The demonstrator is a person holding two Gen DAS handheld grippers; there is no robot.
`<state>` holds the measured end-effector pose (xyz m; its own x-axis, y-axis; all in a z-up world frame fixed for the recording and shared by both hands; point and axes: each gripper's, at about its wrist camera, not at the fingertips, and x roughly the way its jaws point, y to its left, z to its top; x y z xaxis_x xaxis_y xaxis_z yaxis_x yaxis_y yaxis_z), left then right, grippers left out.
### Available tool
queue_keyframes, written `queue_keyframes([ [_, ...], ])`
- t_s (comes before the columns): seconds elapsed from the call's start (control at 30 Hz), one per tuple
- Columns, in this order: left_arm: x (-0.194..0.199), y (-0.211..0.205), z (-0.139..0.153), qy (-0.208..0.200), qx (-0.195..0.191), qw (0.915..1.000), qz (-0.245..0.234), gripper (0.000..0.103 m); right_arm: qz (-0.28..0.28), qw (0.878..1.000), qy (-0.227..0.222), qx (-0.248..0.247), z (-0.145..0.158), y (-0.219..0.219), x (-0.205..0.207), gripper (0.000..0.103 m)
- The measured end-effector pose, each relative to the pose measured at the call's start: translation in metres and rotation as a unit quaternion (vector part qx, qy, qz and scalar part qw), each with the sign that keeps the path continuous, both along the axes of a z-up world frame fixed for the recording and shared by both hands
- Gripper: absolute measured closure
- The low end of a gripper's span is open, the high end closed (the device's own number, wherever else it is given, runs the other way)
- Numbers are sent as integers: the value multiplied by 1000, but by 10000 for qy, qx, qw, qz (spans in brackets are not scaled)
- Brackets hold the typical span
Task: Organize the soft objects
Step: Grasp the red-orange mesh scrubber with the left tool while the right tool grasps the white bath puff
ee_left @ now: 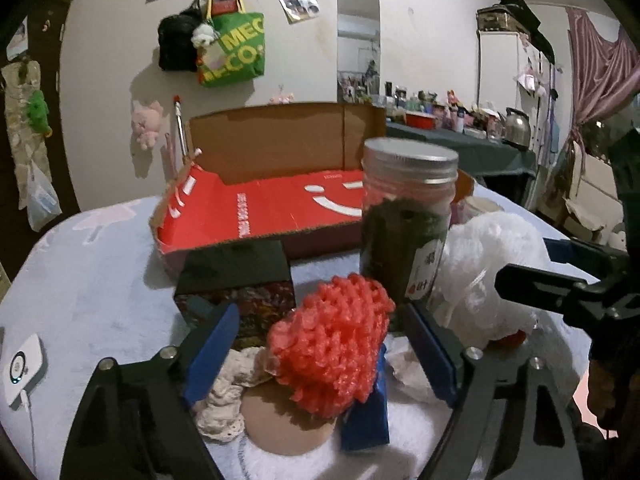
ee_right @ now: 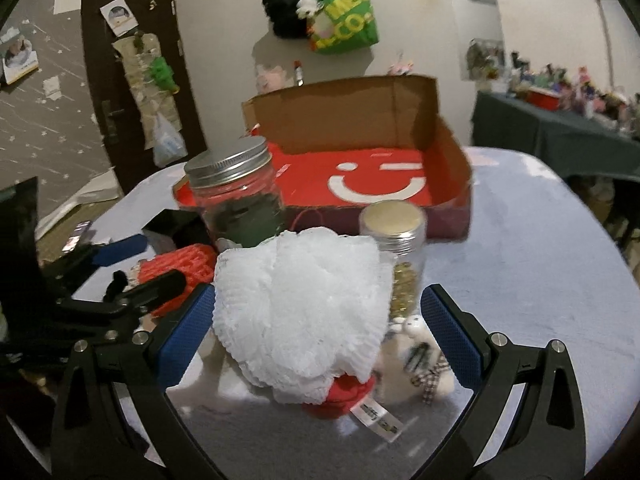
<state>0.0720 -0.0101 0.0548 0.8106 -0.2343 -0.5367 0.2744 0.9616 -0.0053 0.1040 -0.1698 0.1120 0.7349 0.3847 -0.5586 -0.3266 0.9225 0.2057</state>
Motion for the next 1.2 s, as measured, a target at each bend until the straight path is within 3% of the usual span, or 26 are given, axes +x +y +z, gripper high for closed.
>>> queue_keyframes([
  [0.07,4,-1,-2,93,11,9999,-36,27,188,9997,113,79,-3,2,3,2],
  [0.13,7,0,-7,243,14,9997,-90,39,315,9992,222,124,-6,4,5,14],
  [0.2,8,1,-10,446,-107,9988,-197,45,359,9989,280,139,-9,5,5,27],
  [0.5,1,4,-3,390,-175,9988,-249,62,269,9996,-35,116,-3,6,-11,54],
  [1.2,-21,18,59,-346,-129,9989,-288,63,160,9956,-817,438,57,-17,-35,59],
])
